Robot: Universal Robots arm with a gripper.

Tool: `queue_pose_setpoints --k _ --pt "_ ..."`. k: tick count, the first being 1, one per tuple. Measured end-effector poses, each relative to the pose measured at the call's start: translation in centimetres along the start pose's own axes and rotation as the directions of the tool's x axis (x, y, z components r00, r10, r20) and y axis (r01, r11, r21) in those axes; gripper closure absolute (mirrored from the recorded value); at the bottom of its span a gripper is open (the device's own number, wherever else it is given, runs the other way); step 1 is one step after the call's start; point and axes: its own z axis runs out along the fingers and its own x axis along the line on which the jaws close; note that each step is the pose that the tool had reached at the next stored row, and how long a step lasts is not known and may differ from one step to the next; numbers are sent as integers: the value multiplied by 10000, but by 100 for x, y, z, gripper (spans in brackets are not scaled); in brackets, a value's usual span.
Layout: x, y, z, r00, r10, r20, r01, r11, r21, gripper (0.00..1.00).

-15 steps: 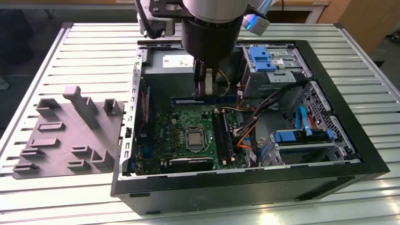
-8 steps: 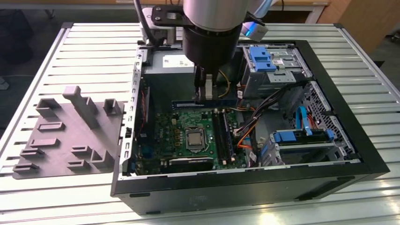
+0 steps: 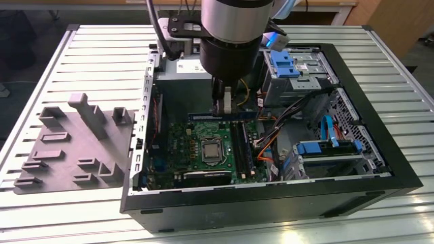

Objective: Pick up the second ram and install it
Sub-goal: 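Pick up the second ram and move it above second insertion slot, then insert the second ram into the second slot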

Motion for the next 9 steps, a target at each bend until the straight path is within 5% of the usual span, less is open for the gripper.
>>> queue_pose_setpoints --k 9 --pt "0 -6 8 10000 0 -1 0 10000 0 89"
